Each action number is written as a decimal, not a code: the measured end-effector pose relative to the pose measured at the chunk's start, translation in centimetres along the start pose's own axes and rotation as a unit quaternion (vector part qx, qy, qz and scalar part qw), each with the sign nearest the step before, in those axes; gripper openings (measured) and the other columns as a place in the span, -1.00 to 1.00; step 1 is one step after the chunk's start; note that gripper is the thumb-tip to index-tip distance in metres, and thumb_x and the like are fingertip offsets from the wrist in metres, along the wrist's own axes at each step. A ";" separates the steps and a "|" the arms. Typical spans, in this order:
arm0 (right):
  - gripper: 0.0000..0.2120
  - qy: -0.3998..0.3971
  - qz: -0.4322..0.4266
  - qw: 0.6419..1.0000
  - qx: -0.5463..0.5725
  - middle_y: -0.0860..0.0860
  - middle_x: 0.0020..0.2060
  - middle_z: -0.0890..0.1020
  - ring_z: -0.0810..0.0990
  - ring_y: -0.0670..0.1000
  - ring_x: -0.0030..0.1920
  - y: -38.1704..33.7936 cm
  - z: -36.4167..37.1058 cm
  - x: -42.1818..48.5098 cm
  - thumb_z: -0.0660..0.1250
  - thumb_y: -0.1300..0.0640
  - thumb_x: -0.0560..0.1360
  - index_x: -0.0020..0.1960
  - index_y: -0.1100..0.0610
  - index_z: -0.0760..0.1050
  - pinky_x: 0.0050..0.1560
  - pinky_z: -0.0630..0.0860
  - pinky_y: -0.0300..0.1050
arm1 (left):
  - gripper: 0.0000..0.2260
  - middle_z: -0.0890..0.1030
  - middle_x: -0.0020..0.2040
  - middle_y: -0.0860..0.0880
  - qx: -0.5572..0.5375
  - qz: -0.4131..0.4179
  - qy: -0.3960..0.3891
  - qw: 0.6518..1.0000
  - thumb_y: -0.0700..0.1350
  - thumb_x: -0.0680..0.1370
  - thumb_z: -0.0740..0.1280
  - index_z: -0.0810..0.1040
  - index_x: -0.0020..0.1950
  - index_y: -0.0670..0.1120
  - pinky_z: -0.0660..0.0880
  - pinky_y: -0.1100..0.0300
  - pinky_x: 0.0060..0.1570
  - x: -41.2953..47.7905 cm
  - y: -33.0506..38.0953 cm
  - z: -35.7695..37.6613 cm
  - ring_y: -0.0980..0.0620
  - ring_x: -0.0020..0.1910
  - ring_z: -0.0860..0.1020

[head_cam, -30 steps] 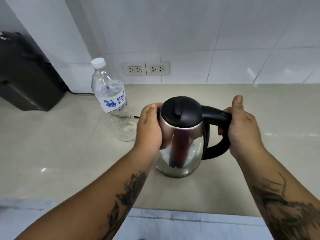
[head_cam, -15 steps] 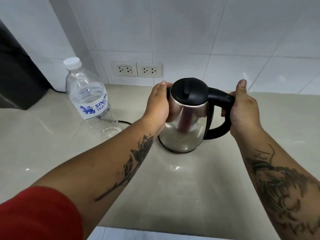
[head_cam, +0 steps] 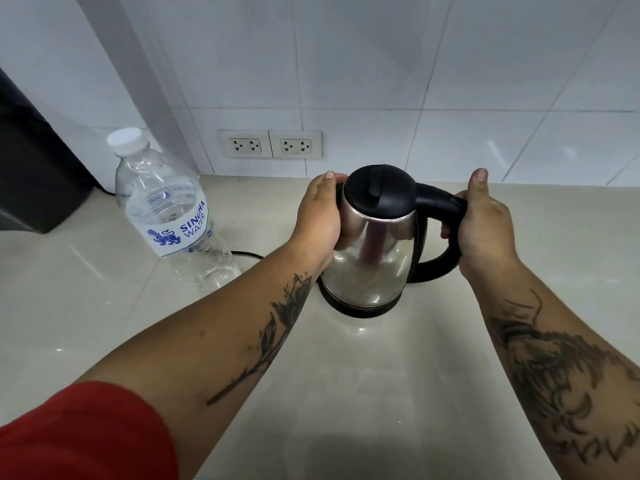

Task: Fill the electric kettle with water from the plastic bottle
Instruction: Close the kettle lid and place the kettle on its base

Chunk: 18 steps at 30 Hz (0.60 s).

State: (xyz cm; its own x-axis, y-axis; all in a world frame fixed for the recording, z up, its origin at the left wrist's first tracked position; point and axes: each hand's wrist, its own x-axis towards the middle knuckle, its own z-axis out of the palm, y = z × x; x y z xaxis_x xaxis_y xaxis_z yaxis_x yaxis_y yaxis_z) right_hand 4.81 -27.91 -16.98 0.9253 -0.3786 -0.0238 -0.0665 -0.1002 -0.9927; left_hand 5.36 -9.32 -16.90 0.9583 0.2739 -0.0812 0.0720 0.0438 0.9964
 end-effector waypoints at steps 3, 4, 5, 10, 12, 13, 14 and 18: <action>-0.41 -0.001 -0.014 1.000 -0.016 0.16 -0.49 0.47 0.42 0.10 -0.37 0.2 0.2 0.1 0.00 -0.28 0.58 -0.33 0.12 0.49 -0.29 0.34 -0.09 | -0.70 0.62 -0.04 0.08 -0.006 -0.003 -0.002 1.000 -0.04 0.66 0.04 0.57 0.08 -0.04 0.46 0.23 -0.02 0.3 -0.5 -0.2 0.16 -0.02 0.56; -0.40 -0.001 -0.021 1.000 -0.023 0.15 -0.49 0.48 0.43 0.10 -0.37 0.3 0.2 0.1 -0.01 -0.28 0.58 -0.34 0.12 0.49 -0.27 0.34 -0.09 | -0.70 0.63 -0.03 0.07 -0.004 -0.002 -0.005 1.000 -0.04 0.66 0.04 0.57 0.09 -0.04 0.46 0.24 -0.05 0.4 -0.6 -0.3 0.15 -0.02 0.57; -0.40 0.000 -0.028 0.999 -0.033 0.15 -0.49 0.48 0.44 0.10 -0.37 0.4 0.2 0.1 -0.02 -0.27 0.58 -0.35 0.12 0.49 -0.25 0.35 -0.08 | -0.69 0.63 -0.02 0.07 -0.001 -0.002 -0.008 1.000 -0.04 0.66 0.04 0.57 0.10 -0.04 0.46 0.24 -0.07 0.4 -0.7 -0.4 0.15 -0.01 0.57; -0.44 -0.007 -0.063 0.997 -0.053 0.10 -0.44 0.54 0.49 0.06 -0.33 0.7 -0.1 -0.4 -0.05 -0.20 0.62 -0.31 0.08 0.51 -0.16 0.39 -0.06 | -0.66 0.64 0.00 0.08 0.014 -0.004 -0.026 1.000 -0.01 0.66 0.03 0.57 0.16 -0.02 0.45 0.25 -0.12 0.4 -0.8 -0.8 0.16 0.02 0.57; -0.57 -0.003 -0.070 0.997 -0.034 0.07 -0.31 0.57 0.50 0.01 -0.28 1.1 -0.5 -1.1 0.01 -0.14 0.63 -0.19 0.01 0.52 -0.15 0.40 -0.09 | -0.66 0.65 0.01 0.06 0.021 -0.006 -0.033 0.999 0.00 0.65 0.03 0.58 0.15 -0.02 0.46 0.23 -0.09 0.4 -0.8 -0.9 0.14 0.03 0.58; -0.68 0.003 -0.076 0.997 -0.022 0.04 -0.22 0.59 0.52 -0.01 -0.22 1.4 -0.8 -1.6 0.05 -0.12 0.62 -0.11 -0.06 0.53 -0.10 0.42 -0.09 | -0.66 0.65 0.03 0.04 0.025 -0.006 -0.035 0.999 0.01 0.65 0.03 0.58 0.14 -0.01 0.47 0.21 -0.07 0.4 -0.8 -0.9 0.11 0.04 0.58; -0.78 0.008 -0.084 0.996 -0.016 0.01 -0.12 0.60 0.55 -0.02 -0.14 1.8 -1.2 -2.1 0.10 -0.10 0.61 -0.03 -0.15 0.52 -0.04 0.45 -0.07 | -0.66 0.65 0.03 0.03 0.028 -0.006 -0.038 0.999 0.01 0.65 0.03 0.58 0.13 -0.01 0.47 0.20 -0.06 0.4 -0.7 -0.9 0.10 0.05 0.58; -0.64 -0.005 -0.156 0.985 -0.073 -0.12 0.19 0.53 0.48 -0.21 0.20 2.3 -2.7 -4.0 0.22 0.12 0.58 0.31 -0.18 0.46 0.25 0.39 -0.15 | -0.66 0.65 0.02 0.01 0.033 -0.003 -0.036 0.999 -0.02 0.64 0.03 0.59 0.13 -0.02 0.46 0.20 -0.11 0.5 -0.5 -1.0 0.09 0.02 0.58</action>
State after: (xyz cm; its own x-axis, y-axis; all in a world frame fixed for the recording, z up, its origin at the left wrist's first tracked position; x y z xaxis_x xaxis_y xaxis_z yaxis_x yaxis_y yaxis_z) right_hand -0.03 -29.09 -18.87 0.9129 -0.2995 0.2773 0.1688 -0.3414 -0.9246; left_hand 5.52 -8.29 -17.44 0.9749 0.2046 -0.0882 0.0941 -0.0194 0.9954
